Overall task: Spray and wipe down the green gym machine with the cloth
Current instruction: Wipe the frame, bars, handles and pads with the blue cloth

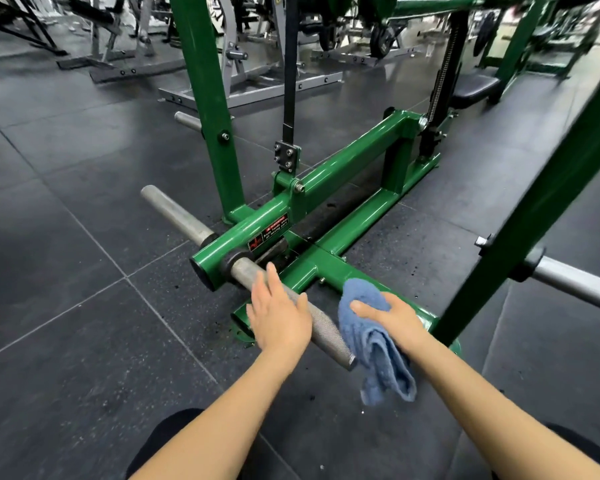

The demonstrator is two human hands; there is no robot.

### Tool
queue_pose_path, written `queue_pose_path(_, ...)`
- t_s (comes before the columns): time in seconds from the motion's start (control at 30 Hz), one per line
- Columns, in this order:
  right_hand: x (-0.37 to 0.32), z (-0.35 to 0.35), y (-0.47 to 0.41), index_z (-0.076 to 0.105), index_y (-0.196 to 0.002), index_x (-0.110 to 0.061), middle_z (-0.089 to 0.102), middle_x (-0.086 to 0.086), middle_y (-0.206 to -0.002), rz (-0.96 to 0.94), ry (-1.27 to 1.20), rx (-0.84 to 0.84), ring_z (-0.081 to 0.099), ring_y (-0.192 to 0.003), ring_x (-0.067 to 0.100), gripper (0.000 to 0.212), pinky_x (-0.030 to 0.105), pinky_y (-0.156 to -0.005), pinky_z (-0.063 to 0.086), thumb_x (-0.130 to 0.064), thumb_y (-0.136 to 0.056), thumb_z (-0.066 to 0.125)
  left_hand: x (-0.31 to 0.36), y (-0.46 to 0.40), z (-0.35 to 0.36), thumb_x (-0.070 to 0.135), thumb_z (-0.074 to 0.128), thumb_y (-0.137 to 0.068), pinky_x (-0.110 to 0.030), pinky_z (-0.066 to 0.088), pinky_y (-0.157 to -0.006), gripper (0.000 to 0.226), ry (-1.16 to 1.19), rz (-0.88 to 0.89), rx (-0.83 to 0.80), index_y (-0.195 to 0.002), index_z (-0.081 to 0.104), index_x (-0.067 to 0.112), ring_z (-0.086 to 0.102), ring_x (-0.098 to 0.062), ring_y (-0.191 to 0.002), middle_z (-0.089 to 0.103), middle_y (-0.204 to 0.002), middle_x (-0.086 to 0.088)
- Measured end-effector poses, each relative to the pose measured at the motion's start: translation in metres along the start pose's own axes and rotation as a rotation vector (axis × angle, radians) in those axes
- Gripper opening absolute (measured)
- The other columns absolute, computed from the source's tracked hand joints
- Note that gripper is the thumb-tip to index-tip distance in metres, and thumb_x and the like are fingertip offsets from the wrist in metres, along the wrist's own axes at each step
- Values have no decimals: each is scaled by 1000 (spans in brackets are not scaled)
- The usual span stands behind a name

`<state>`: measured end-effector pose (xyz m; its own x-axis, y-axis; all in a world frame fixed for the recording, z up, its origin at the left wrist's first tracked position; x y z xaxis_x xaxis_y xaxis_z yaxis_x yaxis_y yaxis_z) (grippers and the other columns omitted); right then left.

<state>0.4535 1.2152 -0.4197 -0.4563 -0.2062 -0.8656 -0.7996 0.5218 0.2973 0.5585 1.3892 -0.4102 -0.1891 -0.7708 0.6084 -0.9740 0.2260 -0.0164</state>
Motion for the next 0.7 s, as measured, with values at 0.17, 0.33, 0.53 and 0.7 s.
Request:
queue_pose_path(0.17, 43, -23, 68, 62, -99, -23, 70, -3, -96, -23, -424, 321, 66, -84, 9, 24, 23, -70, 51, -35, -82, 74, 44, 9, 24, 29, 35, -102, -41, 1, -121, 40, -225, 507, -182, -140, 46, 20, 18, -15, -146, 42, -148, 5)
queue_pose_path(0.33, 50, 43, 86, 53, -122, -22, 66, -9, -109, -1, -452, 289, 64, -101, 11, 54, 36, -89, 52, -37, -76, 77, 56, 14, 48, 33, 11, -96, -43, 4, -117, 55, -405, 584, -148, -110, 64, 26, 55, -17, -119, 69, -109, 4)
queue_pose_path(0.53, 67, 62, 72, 49, -125, -10, 60, -4, -97, 238, -825, 236, 64, -74, -3, 31, 11, -62, 48, -27, -99, 50, 52, 17, 48, 36, 5, -93, -39, 20, -113, 64, -380, 625, -81, -106, 66, 26, 64, -18, -101, 73, -98, 3)
queue_pose_path(0.7, 51, 52, 88, 51, -127, -25, 65, -10, -110, 65, -462, 445, 62, -102, 7, 46, 32, -88, 50, -30, -84, 69, 51, 14, 49, 35, 12, -92, -38, 31, -107, 60, -323, 609, -71, -106, 69, 28, 65, -18, -97, 73, -91, 4)
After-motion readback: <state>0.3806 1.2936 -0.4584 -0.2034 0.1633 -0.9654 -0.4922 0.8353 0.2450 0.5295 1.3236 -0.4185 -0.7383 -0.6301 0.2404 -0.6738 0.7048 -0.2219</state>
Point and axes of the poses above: each hand's wrist, its own y-axis away from the middle knuckle, its own z-axis out of the palm, x = y × z, the point moved 6 cm from there along -y, towards the middle knuckle
